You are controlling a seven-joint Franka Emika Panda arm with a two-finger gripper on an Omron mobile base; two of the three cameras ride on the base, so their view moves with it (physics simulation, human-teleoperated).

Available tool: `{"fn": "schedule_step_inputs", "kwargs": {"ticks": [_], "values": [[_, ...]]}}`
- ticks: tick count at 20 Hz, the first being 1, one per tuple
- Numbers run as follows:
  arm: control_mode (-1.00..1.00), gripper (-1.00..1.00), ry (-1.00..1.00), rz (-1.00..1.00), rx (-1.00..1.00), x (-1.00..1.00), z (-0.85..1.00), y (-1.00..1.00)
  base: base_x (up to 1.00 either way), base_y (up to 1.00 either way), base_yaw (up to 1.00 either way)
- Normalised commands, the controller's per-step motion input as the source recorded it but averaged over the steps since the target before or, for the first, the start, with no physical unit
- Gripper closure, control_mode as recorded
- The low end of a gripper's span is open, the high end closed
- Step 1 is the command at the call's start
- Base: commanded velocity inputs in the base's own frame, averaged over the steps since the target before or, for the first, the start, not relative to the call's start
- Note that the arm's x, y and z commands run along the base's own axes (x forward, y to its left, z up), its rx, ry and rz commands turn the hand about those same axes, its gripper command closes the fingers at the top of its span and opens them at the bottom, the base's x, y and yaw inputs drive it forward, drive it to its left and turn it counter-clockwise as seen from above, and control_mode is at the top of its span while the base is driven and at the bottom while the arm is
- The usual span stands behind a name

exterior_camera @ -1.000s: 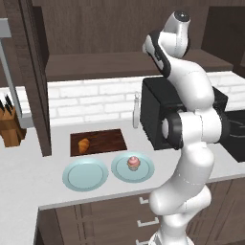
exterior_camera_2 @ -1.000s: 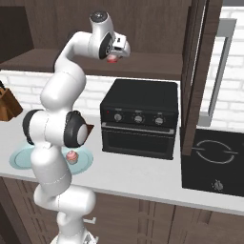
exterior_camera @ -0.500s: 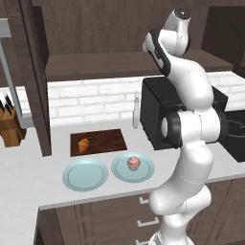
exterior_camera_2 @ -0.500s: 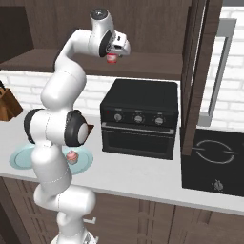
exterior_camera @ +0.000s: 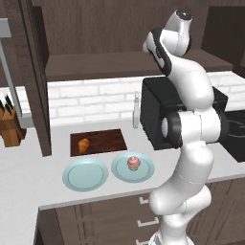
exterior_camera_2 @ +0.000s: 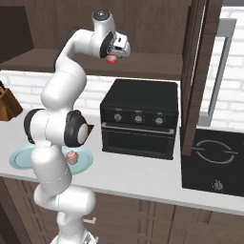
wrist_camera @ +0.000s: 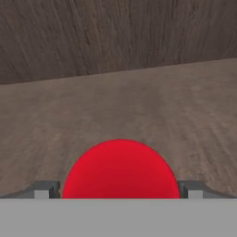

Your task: From the different types of pastries on the counter, select a croissant and place it on the cutting board. Then retrieve a jar of jam from the cabinet and place it alongside the croissant on the cutting board.

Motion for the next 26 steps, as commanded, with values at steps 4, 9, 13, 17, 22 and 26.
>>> {"fn": "schedule_step_inputs", "kwargs": {"ticks": [4, 9, 13, 17, 22, 26], "values": [[-1.0, -1.0, 0.0, 0.0, 0.0, 0.0, 0.0, 0.0, 0.0, 0.0, 0.0], [-1.0, 1.0, 0.0, 0.0, 0.01, 0.01, -0.08, 0.2, 0.0, 0.0, 0.0], [-1.0, 1.0, 0.0, 0.0, 0.02, 0.02, -0.06, 0.11, 0.0, 0.0, 0.0], [-1.0, 1.0, 0.0, 0.0, 0.0, 0.0, 0.0, 0.0, 0.0, 0.0, 0.0], [-1.0, 1.0, 0.0, 0.0, 0.0, 0.0, 0.0, 0.0, 0.0, 0.0, 0.0], [-1.0, 1.0, -0.03, 0.0, 0.0, -0.12, 0.11, 0.0, 0.0, 0.0, 0.0]]}}
